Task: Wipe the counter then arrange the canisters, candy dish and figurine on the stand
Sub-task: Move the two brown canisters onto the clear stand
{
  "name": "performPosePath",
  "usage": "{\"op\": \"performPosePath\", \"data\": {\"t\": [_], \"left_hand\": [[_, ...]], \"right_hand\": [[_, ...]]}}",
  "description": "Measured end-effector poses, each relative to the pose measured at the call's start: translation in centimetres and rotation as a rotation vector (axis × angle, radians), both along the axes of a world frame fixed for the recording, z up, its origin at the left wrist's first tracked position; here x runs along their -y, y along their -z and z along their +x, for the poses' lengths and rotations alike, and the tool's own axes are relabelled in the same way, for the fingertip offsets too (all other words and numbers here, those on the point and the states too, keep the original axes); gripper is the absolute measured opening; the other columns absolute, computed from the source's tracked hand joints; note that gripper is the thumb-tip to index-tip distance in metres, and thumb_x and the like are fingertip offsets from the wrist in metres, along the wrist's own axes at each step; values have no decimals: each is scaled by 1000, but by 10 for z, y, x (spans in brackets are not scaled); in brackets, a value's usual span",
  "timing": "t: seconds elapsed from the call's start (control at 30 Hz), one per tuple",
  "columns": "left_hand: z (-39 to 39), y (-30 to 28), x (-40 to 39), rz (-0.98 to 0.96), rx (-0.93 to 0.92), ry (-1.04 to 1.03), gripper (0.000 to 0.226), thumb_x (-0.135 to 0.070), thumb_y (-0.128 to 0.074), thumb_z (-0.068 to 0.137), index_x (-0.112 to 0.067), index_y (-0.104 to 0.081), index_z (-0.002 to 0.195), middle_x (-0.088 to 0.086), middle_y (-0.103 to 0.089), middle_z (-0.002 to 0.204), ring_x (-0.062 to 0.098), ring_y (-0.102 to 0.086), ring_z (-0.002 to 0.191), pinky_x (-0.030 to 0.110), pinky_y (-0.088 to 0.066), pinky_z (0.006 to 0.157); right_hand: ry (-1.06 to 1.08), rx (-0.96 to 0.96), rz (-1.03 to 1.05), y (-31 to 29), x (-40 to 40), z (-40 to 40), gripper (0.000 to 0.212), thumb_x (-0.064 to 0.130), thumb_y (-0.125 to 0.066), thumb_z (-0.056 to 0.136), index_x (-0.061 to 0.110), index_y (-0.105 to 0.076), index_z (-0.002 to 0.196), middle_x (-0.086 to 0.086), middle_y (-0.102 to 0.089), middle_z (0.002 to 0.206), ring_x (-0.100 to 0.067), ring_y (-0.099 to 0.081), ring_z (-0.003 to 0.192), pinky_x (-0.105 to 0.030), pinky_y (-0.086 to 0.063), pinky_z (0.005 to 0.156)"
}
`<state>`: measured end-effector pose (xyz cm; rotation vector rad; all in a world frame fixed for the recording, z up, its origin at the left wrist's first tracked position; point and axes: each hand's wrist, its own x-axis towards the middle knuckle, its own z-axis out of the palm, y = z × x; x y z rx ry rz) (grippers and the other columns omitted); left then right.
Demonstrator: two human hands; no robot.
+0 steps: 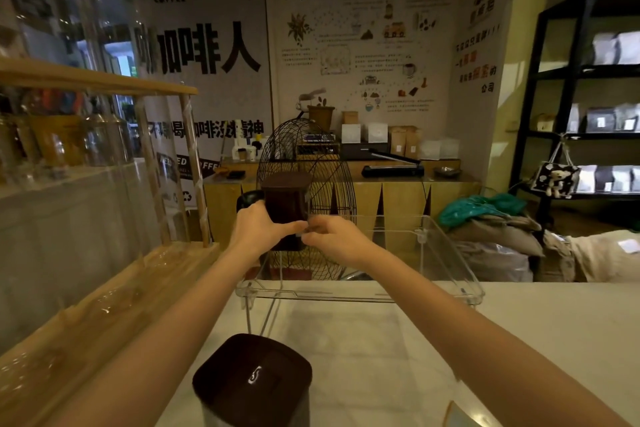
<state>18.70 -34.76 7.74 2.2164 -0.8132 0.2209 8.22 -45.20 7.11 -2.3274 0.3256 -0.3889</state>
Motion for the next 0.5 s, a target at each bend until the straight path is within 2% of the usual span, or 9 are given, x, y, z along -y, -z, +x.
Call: {"op": "performPosePath", "data": {"t": [0.07, 0.17, 0.3, 0.4, 0.5], "left_hand": [[2, 2, 0, 21, -14, 3, 76, -55, -70, 64, -7, -50, 121, 12, -63, 118, 28, -60, 106, 31, -48, 73], [1, 2, -2, 72, -30, 3, 87, -60, -67, 65, -7, -37, 128, 14, -57, 126, 32, -56, 112, 39, -51, 82], [-1, -2, -13, 165, -15, 19, 93, -64, -60, 68, -9, -27, 136, 14, -50, 135, 33, -49, 121, 45, -49, 93], [0, -3, -29, 254, 56, 33, 91, -64, -53, 73, -13, -21, 142, 12, -38, 147, 30, -37, 133, 47, -39, 106], [-11, -4, -55, 341, 172, 68, 81, -58, -43, 83, -16, -14, 146, 8, -15, 157, 25, -13, 144, 43, -17, 118]], "right_hand": [[-20, -58, -132, -1, -5, -13, 44, 27, -49, 91, 16, -44, 133, -10, -56, 128, -25, -54, 113, -33, -46, 90], [-28, -124, -327, -2, -11, -36, 47, 32, -47, 91, 11, -42, 133, -13, -53, 132, -28, -51, 117, -41, -45, 98], [-35, -167, -526, 4, -21, -70, 59, 48, -38, 91, 17, -30, 141, -4, -32, 151, -21, -19, 142, -39, -21, 114], [-134, -73, -579, 15, -35, -103, 65, 57, -34, 89, 27, -20, 145, 8, -15, 157, -8, -3, 144, -29, -7, 115], [-258, -35, -629, 30, -47, -134, 70, 62, -36, 85, 37, -9, 144, 20, 3, 156, 4, 10, 141, -20, 3, 111]]}}
